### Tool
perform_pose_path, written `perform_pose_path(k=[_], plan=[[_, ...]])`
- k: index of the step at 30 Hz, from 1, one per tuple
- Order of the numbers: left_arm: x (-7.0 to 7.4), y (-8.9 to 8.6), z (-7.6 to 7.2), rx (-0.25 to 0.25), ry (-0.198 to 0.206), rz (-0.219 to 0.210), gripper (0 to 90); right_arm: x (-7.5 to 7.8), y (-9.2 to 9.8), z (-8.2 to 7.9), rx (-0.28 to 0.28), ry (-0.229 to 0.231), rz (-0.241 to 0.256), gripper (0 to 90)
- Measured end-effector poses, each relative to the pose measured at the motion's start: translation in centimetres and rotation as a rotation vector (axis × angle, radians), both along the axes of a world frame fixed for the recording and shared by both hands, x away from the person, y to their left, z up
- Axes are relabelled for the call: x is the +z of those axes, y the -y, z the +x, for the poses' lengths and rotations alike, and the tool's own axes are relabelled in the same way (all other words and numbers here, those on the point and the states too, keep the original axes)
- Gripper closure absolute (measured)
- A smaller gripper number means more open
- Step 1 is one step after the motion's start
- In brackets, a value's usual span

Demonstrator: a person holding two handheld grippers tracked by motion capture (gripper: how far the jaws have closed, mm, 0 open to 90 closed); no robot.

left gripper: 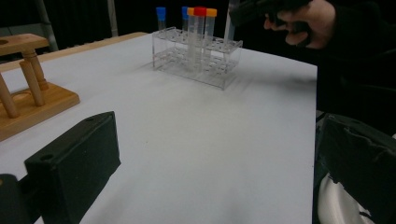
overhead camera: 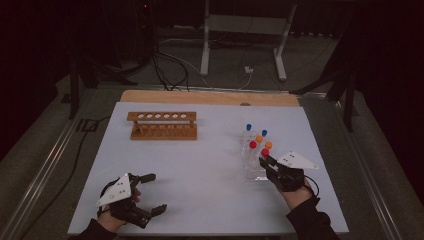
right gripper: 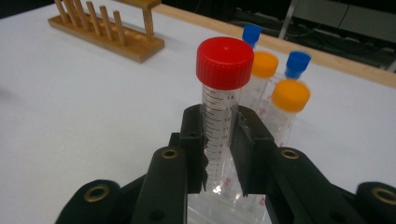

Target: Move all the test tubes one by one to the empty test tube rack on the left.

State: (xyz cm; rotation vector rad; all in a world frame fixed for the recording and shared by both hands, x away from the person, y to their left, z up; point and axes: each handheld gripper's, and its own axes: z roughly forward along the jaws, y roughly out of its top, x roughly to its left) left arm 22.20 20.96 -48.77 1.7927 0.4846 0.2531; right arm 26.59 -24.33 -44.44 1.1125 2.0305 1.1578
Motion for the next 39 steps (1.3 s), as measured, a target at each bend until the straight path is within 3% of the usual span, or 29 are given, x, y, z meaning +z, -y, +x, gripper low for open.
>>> perform_pose_path(k=[9, 16, 23, 30, 34, 39], plan=[[0.0, 0.1, 0.0, 0.003, 0.001, 0.013, 0.5, 2.3, 0.1, -0.5, 0.015, 0.067, 0.023, 75.1], [0.0, 0.3, 0.0, -0.018, -0.024, 0.04, 0.5, 2.8, -0.7, -0.6, 0.053, 0.072, 0.029, 75.1], [0.3, 0.3, 0.1, -0.013, -0.037, 0.033, 0.5, 2.8, -2.2, -0.7, 0.108, 0.065, 0.031, 75.1], [0.9, 0.9, 0.1, -0.025, -0.026, 0.045, 0.5, 2.2, -3.9, -0.6, 0.164, 0.04, 0.015, 75.1], [1.6, 1.4, 0.3, -0.043, -0.066, 0.035, 0.5, 1.7, -4.8, -0.6, 0.197, 0.025, 0.007, 75.1], [2.4, 2.1, 0.5, -0.037, -0.068, 0.028, 0.5, 1.1, -5.9, -0.7, 0.233, 0.002, -0.005, 75.1]])
